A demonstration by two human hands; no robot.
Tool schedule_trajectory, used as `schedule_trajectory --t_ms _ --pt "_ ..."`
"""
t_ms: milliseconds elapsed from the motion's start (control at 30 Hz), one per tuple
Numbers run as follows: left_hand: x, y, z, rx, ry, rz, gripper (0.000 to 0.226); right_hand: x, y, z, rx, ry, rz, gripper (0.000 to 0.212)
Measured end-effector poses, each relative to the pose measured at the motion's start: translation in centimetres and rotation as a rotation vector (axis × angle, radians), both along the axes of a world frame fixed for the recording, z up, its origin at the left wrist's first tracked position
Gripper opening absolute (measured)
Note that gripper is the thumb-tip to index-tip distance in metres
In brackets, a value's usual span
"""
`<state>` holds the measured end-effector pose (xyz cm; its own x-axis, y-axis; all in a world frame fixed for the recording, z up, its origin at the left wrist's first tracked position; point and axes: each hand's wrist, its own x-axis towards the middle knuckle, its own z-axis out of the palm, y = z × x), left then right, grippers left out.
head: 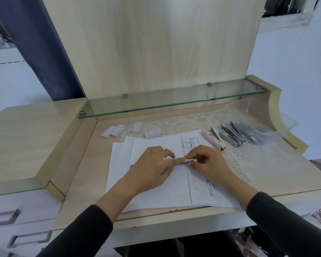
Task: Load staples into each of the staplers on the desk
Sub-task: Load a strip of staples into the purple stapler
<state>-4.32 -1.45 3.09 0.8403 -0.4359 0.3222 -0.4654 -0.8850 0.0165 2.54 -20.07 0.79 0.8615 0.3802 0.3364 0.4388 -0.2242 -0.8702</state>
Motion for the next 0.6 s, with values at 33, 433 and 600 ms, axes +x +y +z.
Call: schedule_trajectory --t_ms 33,433,600 --pt "0.2 -0.1 -0.1 0.022 0.005 -0.017 0.038 0.1 0.0 -0.1 0.003 0.006 0.003 0.02" --pt "1.0 0.1 0.1 -0.052 0.021 -0.08 0.037 0.2 0.1 -0.3 -0.044 -0.057 0.005 0.014" --pt "0.7 0.2 -0.2 -0.083 -0.008 -0.069 0.032 0.2 0.3 -0.3 -0.106 -0.042 0.012 0.014"
